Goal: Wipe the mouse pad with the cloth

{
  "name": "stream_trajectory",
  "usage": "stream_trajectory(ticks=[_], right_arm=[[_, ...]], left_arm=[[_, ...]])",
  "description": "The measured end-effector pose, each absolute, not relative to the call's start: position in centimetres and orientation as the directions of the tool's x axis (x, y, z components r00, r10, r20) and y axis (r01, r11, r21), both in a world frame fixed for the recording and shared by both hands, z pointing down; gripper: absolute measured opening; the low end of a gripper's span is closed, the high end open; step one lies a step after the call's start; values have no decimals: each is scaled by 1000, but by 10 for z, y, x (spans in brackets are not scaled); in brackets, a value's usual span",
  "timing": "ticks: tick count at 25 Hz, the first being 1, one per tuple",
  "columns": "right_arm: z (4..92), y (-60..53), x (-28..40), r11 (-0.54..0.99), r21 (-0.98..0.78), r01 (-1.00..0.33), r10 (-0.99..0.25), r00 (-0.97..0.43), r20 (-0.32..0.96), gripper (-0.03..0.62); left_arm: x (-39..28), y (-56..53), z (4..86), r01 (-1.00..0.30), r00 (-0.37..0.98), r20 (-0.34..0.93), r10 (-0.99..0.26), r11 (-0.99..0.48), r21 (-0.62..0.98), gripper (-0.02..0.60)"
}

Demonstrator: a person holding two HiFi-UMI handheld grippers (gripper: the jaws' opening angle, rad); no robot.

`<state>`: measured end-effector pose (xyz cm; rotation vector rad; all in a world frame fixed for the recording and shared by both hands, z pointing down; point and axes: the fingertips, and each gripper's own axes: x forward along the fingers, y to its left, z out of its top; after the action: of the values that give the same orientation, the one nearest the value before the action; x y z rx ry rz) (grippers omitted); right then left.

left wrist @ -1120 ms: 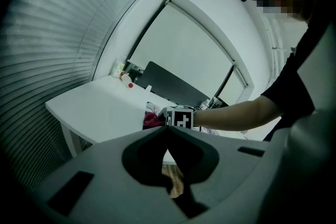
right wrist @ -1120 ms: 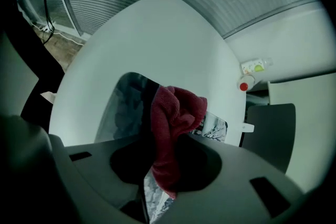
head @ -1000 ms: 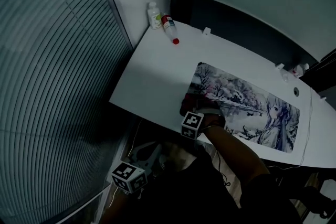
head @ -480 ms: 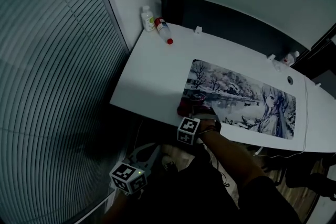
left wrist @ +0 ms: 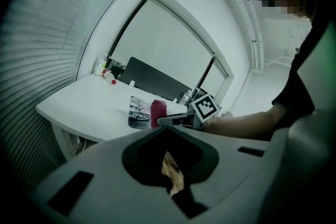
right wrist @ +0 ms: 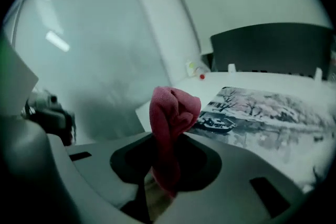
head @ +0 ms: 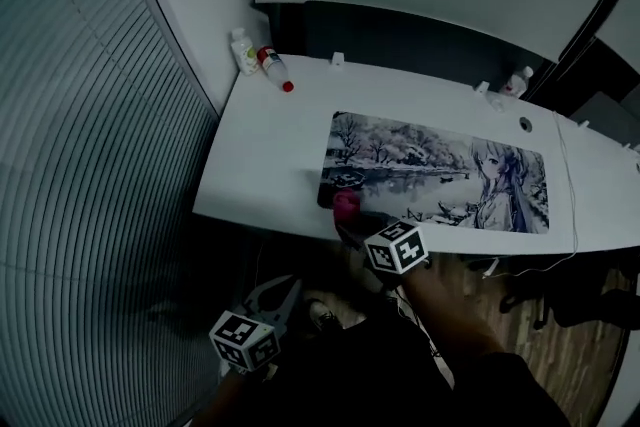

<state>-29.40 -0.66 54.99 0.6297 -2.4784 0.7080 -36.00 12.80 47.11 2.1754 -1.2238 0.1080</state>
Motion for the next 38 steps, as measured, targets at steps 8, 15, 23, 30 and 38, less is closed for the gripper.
stream_trajectory(ticks=[8, 15, 23, 30, 38], right_arm=[[458, 3, -150, 542, -505, -672, -633, -721, 282, 112], [452, 47, -27, 434, -480, -763, -722, -613, 322, 112], [449, 98, 59, 351, -511, -784, -766, -555, 325, 111], [440, 124, 89, 382, -521, -763, -766, -577, 283, 111], [441, 144, 111, 418, -528, -739, -745, -612, 267, 110]], left_arm=[[-264, 97, 453, -713, 686, 325, -652, -513, 478, 6], [-140, 92, 452, -599, 798, 307, -519, -620, 507, 6], [-38, 113, 447, -506, 861, 289, -418, -655, 561, 6], [-2, 127, 445, -513, 857, 294, -422, -660, 549, 6], [27, 151, 447, -527, 850, 314, -423, -669, 525, 6]])
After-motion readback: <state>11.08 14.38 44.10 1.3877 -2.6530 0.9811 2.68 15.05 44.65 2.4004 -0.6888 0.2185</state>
